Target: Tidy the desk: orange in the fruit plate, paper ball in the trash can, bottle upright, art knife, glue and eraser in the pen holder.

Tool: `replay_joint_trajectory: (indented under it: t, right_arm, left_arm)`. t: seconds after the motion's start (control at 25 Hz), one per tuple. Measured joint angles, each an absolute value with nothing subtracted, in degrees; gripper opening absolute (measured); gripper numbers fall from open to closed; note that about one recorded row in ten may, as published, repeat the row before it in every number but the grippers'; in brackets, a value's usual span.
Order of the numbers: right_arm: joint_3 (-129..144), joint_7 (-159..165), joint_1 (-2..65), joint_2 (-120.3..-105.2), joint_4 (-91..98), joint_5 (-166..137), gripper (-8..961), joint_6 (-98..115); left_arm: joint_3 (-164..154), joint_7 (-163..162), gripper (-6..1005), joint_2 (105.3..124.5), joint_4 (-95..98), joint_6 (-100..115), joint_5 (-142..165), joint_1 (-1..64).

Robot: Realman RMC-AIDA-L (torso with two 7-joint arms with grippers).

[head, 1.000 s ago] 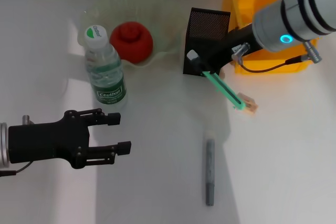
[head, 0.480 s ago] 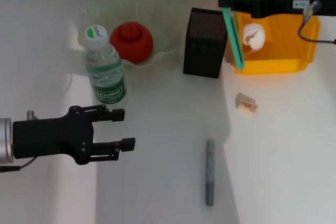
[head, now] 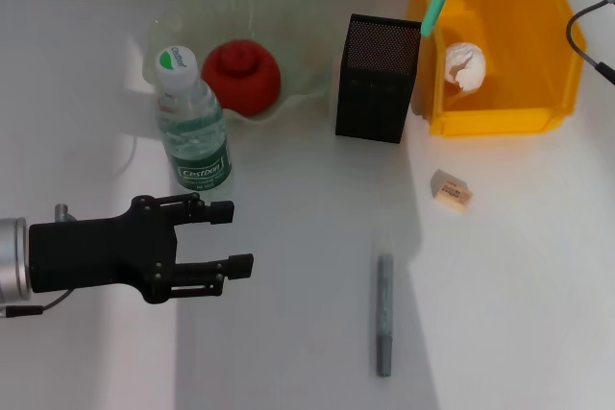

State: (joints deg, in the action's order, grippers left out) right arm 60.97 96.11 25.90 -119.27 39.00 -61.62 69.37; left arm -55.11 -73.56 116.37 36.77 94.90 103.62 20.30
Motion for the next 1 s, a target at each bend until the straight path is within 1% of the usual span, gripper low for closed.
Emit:
replay_joint_trajectory:
  t: [0.04,0.08,0.12,0.28,0.8,1.0]
  right_arm:
    - [60.15,95.52,27.0,-119.27,36.52,-61.14,217,69.23]
    - [57.76,93.42,30.09,-119.27,30.57,-60.66,218,68.86]
    - [56.51,92.13,31.72,-119.28,27.84,-60.6,219,68.53]
    - [54.93,88.81,35.66,-119.39,22.62,-60.52,224,65.26]
    - [59.38,88.05,37.6,-119.49,21.4,-60.95,240,59.91]
    - [59.68,88.28,37.36,-119.44,21.35,-60.89,435,60.4]
  left_arm:
    - [-55.11,-73.56,754,116.37,36.77,94.9,103.62,20.3]
    - [-55.09,-73.56,754,116.44,36.77,94.91,103.62,20.3]
    - [-54.8,-73.56,754,116.88,36.94,94.91,103.68,20.31]
    - [-54.7,-73.56,754,117.02,37.0,94.91,103.76,20.33]
    - [-53.86,-72.86,754,117.16,36.6,94.72,103.69,19.9]
    - [-53.78,-72.77,754,117.24,36.57,94.84,103.64,20.18]
